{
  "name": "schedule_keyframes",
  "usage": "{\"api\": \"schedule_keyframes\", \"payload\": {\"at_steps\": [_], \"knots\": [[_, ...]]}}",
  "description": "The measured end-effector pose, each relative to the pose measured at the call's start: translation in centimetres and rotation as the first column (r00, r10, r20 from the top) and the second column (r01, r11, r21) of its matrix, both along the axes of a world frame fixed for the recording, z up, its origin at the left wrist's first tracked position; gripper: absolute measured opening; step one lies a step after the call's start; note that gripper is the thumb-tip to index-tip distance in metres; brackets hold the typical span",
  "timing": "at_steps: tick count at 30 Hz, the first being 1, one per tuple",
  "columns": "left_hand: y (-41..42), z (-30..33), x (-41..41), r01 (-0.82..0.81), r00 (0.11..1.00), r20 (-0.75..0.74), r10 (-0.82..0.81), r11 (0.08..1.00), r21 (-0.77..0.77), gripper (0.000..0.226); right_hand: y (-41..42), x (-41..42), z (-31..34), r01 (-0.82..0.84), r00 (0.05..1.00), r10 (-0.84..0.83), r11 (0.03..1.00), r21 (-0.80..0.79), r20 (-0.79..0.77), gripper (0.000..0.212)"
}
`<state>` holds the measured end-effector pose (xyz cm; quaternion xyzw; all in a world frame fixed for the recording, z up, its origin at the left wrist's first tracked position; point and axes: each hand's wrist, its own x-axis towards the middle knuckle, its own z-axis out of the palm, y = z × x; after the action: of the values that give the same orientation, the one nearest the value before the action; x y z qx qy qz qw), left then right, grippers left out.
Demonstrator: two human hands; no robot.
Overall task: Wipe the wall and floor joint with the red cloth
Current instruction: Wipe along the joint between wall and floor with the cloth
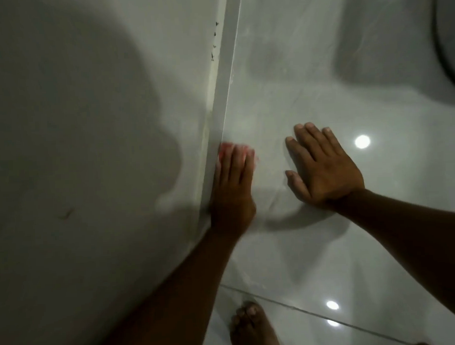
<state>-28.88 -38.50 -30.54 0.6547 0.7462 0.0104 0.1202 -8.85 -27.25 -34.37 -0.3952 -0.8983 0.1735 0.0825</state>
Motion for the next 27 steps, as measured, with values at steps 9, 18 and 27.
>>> {"api": "schedule_keyframes", "payload": {"at_steps": [9,18,27], "knots": [[8.9,-1.7,-1.1,0.030,0.999,-0.046,-0.027,0.997,0.072,0.064,0.1,-0.1,-0.1,0.008,1.000,-0.008,1.000,0.024,-0.001,0.070],[25.9,-0.3,-1.8,-0.055,0.998,-0.013,0.055,0.998,0.006,0.076,0.1,0.0,-0.4,0.012,1.000,-0.012,0.999,0.035,0.001,0.071],[8.6,-0.4,-0.1,-0.045,0.999,0.016,0.045,0.999,-0.017,0.078,-0.1,0.1,-0.6,0.006,0.998,-0.006,1.000,0.008,0.063,0.073]]}}
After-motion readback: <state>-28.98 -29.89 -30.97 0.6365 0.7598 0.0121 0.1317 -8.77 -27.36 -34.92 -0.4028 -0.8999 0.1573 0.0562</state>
